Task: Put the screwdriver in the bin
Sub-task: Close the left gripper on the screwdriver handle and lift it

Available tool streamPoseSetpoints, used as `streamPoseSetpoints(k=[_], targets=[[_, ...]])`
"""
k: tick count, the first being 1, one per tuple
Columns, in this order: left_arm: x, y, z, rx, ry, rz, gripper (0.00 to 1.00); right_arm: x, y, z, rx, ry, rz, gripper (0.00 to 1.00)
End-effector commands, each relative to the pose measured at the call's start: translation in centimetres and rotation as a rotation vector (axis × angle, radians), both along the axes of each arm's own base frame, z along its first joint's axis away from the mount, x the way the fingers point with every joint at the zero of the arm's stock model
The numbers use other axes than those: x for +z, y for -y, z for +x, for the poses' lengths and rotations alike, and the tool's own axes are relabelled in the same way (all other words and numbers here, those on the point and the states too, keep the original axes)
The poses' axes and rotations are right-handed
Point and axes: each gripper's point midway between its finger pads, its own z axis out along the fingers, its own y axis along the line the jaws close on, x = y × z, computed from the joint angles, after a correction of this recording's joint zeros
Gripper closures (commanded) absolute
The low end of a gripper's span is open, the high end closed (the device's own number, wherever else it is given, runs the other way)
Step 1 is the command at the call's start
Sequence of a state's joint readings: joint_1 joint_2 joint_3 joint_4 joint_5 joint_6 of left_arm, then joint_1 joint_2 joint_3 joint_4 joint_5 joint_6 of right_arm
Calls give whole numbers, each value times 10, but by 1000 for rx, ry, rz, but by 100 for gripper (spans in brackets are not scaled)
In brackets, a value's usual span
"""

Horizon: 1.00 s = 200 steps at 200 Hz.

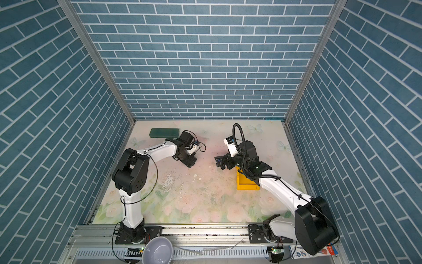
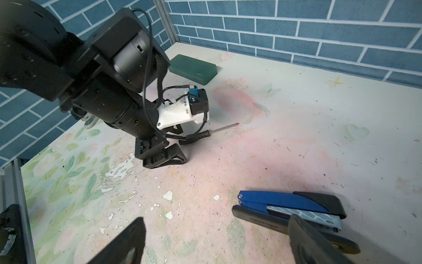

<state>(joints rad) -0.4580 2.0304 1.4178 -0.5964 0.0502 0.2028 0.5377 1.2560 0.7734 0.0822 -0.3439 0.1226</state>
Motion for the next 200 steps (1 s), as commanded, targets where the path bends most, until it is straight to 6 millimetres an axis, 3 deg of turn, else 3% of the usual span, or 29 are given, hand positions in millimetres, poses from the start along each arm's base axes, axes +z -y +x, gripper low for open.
streamPoseSetpoints(k=[1,33,121,155,200], targets=[[-1,-2,6,17,-24,-2,26,-8,-5,-4,28,-18,-1,5],[-7,-1,5,12,-60,4,35,-10,-8,-4,30,-32,11,5],[-15,-7,5,28,-98,30,72,-10,-13,1,35,-41,16,6],[-11,-10,7,36,-69,32,87,-7,-14,2,28,-51,33,7],[12,-5,15,74,29,-49,91,5,-18,5,22,-42,73,7]])
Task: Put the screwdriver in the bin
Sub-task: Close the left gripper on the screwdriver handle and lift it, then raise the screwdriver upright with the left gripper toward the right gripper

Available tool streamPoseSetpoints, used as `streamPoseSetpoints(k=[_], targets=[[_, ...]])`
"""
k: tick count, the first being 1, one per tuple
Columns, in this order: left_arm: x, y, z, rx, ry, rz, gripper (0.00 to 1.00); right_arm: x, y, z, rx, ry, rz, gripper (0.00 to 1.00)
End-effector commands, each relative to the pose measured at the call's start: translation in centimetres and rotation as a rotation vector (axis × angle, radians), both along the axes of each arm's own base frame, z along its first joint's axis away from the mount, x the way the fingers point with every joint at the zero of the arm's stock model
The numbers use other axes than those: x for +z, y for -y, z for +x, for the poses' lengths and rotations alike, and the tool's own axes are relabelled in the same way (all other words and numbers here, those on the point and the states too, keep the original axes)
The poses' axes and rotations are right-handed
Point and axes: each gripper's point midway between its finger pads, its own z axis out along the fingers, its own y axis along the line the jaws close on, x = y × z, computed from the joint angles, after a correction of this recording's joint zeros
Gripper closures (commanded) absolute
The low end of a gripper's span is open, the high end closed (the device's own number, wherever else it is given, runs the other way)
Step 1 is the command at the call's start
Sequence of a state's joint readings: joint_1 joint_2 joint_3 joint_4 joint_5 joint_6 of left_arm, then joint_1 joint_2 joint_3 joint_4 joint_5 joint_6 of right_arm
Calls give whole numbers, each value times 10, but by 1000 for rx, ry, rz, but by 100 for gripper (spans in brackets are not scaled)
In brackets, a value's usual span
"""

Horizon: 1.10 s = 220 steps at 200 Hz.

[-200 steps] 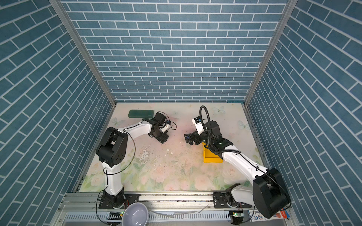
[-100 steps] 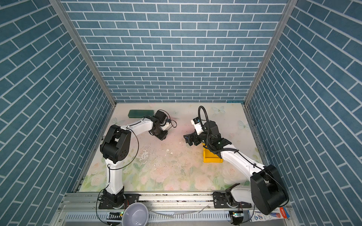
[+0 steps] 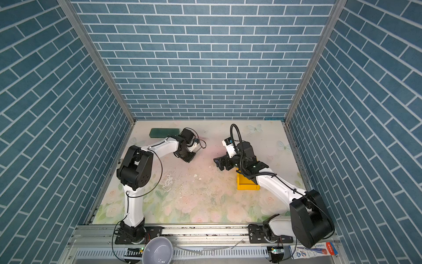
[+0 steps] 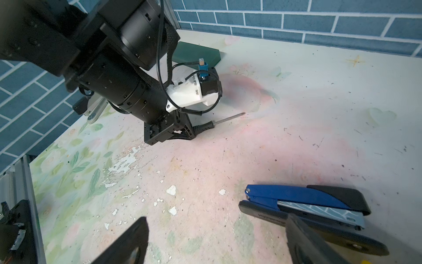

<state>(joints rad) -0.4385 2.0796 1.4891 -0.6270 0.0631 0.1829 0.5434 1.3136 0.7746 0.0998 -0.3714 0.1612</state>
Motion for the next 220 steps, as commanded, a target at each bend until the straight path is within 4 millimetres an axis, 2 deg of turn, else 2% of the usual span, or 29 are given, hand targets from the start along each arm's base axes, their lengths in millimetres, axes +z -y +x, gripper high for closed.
streamPoseSetpoints(k=[1,41,84,120,188,210,220], targets=[[14,-4,1,40,46,-39,91,22,-10,5,8,25,63,7],[49,12,11,74,175,-202,93,37,-11,6,-2,38,114,7],[86,15,17,117,331,-323,94,57,-11,6,-20,66,171,7],[121,29,15,103,426,-481,95,61,-5,9,-49,92,171,7],[144,43,4,92,449,-643,97,68,-8,10,-47,91,213,7],[162,56,-3,33,477,-757,98,75,-9,10,-51,93,246,7],[174,63,-8,-8,495,-823,98,82,-9,11,-59,92,274,1]])
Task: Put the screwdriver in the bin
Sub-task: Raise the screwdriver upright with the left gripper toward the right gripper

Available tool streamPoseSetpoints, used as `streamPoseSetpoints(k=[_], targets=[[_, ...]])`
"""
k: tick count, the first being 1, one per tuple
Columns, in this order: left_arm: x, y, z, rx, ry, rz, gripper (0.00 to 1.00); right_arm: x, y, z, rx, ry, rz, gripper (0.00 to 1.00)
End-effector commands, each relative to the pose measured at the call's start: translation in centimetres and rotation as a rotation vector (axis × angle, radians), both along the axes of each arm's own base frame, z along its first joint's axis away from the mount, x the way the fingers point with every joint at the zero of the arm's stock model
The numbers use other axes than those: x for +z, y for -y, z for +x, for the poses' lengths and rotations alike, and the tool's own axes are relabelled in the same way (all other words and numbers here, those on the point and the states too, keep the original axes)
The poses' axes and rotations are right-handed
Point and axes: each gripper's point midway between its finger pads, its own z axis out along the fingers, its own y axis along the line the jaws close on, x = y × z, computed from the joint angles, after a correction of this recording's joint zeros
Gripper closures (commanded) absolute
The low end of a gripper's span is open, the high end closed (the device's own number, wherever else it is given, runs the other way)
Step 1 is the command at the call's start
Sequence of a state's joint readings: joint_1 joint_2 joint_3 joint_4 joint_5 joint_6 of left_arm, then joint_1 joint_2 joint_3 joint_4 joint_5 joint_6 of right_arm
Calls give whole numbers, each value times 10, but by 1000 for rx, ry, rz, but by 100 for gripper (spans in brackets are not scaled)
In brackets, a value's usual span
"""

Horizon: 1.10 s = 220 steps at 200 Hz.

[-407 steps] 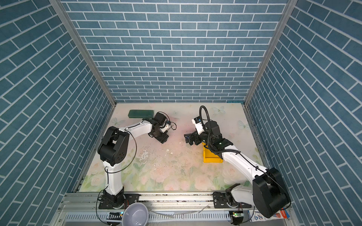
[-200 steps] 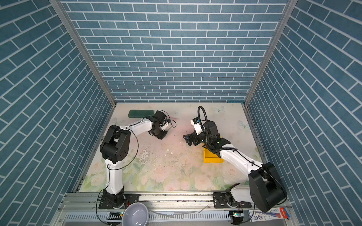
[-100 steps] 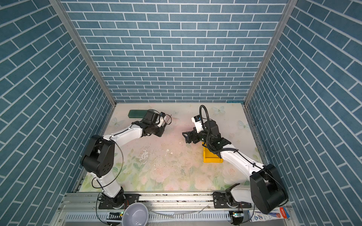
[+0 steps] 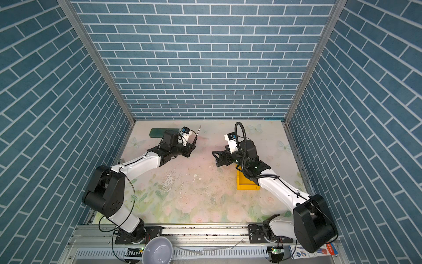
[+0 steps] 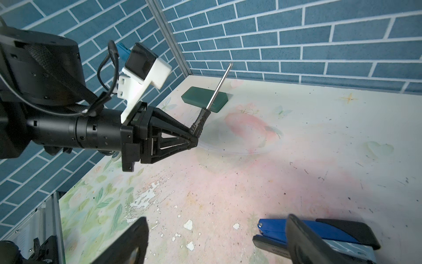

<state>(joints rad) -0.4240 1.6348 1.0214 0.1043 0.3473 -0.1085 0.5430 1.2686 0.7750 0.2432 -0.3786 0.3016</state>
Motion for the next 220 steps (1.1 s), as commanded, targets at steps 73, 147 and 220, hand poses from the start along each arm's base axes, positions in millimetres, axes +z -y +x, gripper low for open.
streamPoseSetpoints(k=[73,147,220], targets=[[100,50,-50,-368,284,-444,100,95,-12,12,49,54,342,2],[114,76,-85,-553,303,-480,100,128,-28,24,147,86,431,19],[105,82,-91,-581,275,-453,100,119,-41,30,192,-24,428,78]])
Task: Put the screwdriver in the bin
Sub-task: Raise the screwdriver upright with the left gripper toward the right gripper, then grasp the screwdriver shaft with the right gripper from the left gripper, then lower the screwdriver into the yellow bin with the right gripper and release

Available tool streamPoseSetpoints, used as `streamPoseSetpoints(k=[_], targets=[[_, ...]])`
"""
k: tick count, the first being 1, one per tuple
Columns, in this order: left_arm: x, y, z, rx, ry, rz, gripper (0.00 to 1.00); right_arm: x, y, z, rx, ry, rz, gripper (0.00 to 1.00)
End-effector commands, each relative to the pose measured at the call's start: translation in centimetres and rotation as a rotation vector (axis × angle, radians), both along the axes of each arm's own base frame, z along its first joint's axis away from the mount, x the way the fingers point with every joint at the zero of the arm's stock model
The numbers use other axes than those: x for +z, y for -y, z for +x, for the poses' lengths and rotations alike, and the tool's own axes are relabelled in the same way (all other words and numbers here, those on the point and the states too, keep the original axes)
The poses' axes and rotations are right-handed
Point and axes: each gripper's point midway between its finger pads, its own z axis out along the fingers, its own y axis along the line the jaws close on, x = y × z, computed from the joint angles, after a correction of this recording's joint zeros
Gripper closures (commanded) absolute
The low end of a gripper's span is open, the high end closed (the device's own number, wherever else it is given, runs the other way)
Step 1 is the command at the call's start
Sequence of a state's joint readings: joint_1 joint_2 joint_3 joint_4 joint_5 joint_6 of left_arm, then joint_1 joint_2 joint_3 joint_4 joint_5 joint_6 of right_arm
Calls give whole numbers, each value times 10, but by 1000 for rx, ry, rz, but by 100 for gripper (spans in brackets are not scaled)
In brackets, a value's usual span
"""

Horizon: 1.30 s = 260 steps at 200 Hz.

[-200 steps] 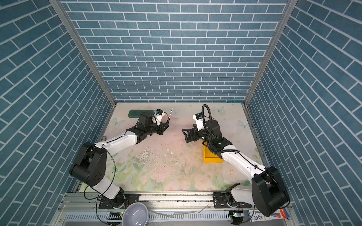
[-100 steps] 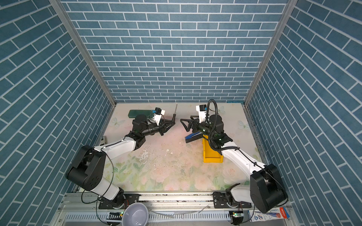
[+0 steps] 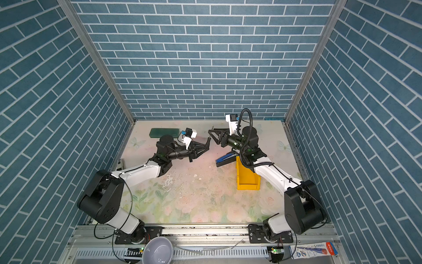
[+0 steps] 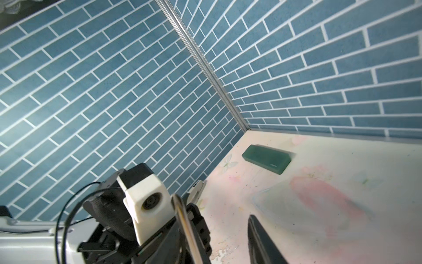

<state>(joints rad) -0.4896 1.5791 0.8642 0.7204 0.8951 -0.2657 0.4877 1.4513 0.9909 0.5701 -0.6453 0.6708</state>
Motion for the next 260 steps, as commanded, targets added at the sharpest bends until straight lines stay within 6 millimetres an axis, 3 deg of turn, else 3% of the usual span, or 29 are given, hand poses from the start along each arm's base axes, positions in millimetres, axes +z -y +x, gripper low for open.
streamPoseSetpoints(k=[1,17,39,48,55,68,91,107,121,160,186,220,260], targets=[[10,3,-6,-30,47,-2,100,18,-4,-1,38,9,29,79],[8,3,-5,-24,45,4,100,20,-4,-2,41,15,29,100],[5,3,-3,-15,41,13,100,20,-4,-4,46,23,24,100],[4,3,-1,-7,41,16,95,19,-3,-5,46,26,18,100],[3,2,0,0,40,18,86,17,-3,-5,43,24,9,100],[2,1,3,22,46,19,58,16,-1,-6,36,27,-4,100],[1,-4,10,82,65,30,25,9,7,-5,-6,21,-53,100],[-2,-7,14,115,77,59,9,-2,20,-2,-55,-1,-133,100],[-7,-8,15,132,78,95,1,-9,35,-2,-103,-10,-210,100],[-19,1,3,123,119,179,0,-36,79,-14,-215,-47,-496,100],[-29,16,-16,92,163,275,0,-59,117,-21,-348,-147,-667,100],[-39,29,-39,50,162,313,0,-86,156,-34,-515,-393,-633,100],[-41,43,-59,-12,179,321,0,-131,195,-57,-665,-549,-694,100]])
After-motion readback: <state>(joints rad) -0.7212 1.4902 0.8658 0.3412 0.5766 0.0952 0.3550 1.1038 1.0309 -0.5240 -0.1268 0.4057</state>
